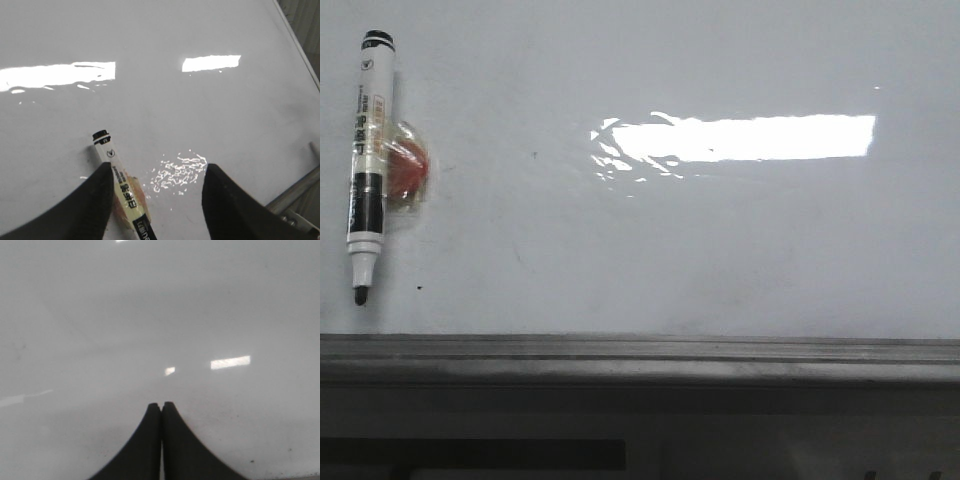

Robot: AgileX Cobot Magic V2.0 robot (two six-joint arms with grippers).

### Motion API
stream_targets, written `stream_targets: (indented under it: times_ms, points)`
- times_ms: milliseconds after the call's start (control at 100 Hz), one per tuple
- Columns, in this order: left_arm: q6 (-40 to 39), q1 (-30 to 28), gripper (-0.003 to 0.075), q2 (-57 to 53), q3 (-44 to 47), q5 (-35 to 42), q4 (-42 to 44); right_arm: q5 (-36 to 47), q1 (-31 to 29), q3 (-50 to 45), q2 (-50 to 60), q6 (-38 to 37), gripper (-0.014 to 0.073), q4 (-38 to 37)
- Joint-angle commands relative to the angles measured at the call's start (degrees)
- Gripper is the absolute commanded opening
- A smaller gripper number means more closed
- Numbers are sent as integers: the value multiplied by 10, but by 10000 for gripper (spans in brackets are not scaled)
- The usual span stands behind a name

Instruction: Write number 6 on whiteboard

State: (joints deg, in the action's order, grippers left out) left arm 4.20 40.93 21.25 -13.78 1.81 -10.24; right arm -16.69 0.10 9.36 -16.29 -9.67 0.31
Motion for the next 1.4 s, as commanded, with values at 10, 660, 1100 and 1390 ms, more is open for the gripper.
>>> stream_targets:
  times_ms: [10, 660, 1100, 1390]
  points:
    - [1, 6, 371, 37, -17, 36, -6, 44, -3, 15, -9, 2, -53, -3]
    - [-5, 56, 495, 273, -18, 110, -55, 44, -3, 15, -9, 2, -53, 0]
    - [-5, 56, 400, 363, -18, 170, -122, 44, -3, 15, -9, 2, -53, 2]
    - [-5, 56, -19, 390, -18, 170, -183, 33, 41, 29, -9, 2, -53, 24]
